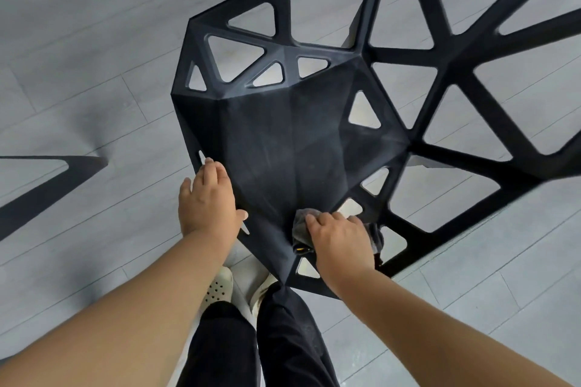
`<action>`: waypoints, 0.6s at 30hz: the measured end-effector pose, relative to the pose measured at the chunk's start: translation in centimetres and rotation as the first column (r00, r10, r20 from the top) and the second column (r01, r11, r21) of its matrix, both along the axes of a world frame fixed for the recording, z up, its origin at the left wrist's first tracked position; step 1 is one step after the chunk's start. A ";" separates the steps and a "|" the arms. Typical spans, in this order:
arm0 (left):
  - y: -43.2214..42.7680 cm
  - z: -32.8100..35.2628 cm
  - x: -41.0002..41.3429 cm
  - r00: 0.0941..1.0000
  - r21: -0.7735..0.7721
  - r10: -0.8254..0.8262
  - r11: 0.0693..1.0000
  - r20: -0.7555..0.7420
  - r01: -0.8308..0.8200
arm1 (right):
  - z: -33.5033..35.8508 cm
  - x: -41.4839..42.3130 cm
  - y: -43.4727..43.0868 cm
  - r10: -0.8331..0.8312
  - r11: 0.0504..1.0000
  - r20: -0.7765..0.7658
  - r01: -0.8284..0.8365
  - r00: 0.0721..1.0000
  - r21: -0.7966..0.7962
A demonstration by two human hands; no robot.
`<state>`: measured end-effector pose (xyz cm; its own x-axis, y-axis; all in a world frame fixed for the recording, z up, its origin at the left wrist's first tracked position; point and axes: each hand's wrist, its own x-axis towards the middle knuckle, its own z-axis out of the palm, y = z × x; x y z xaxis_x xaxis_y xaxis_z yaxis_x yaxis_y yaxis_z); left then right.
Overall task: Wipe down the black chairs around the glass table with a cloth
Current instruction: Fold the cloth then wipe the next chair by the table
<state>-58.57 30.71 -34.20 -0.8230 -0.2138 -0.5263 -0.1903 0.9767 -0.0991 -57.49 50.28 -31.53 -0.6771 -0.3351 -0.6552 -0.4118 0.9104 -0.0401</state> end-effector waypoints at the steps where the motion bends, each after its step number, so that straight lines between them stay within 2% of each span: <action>1: -0.1 -0.1 0.1 1.000 0.007 -0.001 1.000 -0.006 0.001 | 0.1 0.7 -0.5 0.019 1.000 0.016 -0.019 1.000 0.006; 8: -0.7 -0.5 0.8 0.999 0.065 0.007 0.998 -0.046 -0.004 | 0.6 5.4 -3.2 0.101 0.995 0.055 -0.101 0.993 -0.007; 16: -3.3 -0.6 3.2 0.985 0.273 0.068 0.962 -0.160 -0.022 | 0.3 8.7 -4.8 -0.031 0.999 -0.017 0.031 0.999 -0.015; 18: -3.9 -0.6 4.5 0.989 0.286 0.068 0.958 -0.130 -0.028 | 0.1 10.2 -5.5 -0.047 0.999 -0.004 0.047 0.999 -0.014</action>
